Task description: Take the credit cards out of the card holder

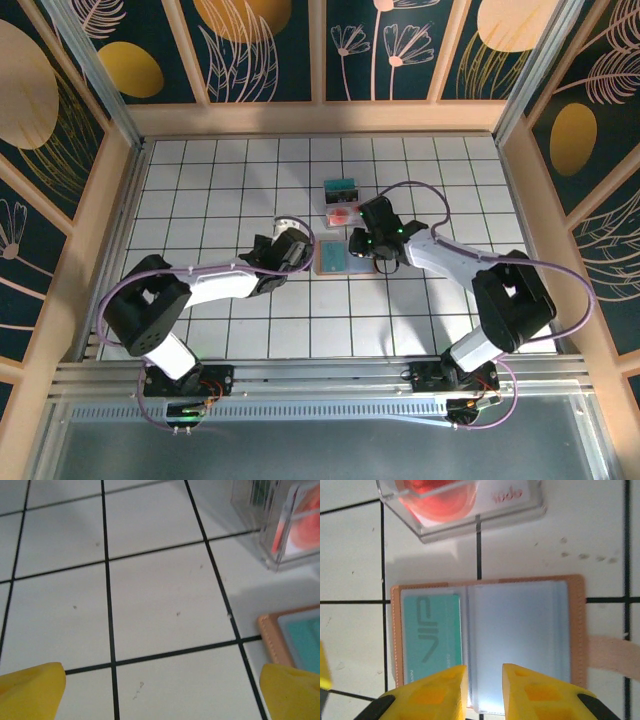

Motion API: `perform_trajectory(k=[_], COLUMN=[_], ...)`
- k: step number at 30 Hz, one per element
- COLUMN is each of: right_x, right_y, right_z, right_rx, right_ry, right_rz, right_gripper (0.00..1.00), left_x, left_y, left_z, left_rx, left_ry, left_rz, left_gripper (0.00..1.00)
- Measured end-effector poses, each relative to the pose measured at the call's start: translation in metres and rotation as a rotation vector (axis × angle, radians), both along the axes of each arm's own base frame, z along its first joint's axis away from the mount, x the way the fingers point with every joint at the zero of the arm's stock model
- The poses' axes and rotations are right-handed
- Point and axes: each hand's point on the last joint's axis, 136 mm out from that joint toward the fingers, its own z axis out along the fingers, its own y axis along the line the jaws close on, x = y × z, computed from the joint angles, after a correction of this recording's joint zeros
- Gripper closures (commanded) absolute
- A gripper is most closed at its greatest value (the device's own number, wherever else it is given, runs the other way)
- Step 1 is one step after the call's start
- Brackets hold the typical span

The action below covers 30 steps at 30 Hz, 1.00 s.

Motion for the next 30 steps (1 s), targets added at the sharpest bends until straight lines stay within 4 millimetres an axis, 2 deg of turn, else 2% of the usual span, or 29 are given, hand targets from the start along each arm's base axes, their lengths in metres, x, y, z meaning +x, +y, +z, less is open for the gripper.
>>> perform_trajectory(k=[9,20,30], right_x=[-0.003,-0.005,-0.003], right_y=[0.022,0.031,0.035], right_z=[-0.013,-0.031,-0.037], right_rx=[0.092,0.110,0.111], right_ry=[0.079,0.134,0.154], right_rz=[0.024,0.046,0.053], right_gripper=[0.77,0.77,0.76], left_x=[-0.006,-0.009,-0.006], left_y=[-0.016,-0.024,-0.027], left_z=[-0.022,-0.048,-0.047], left_rx=[-0.032,-0.021,-0.024], left_ry=[0.075,0.140,0.139], left_rz=[-0.063,-0.091,-0.093], left_gripper=[0.01,0.01,0.01])
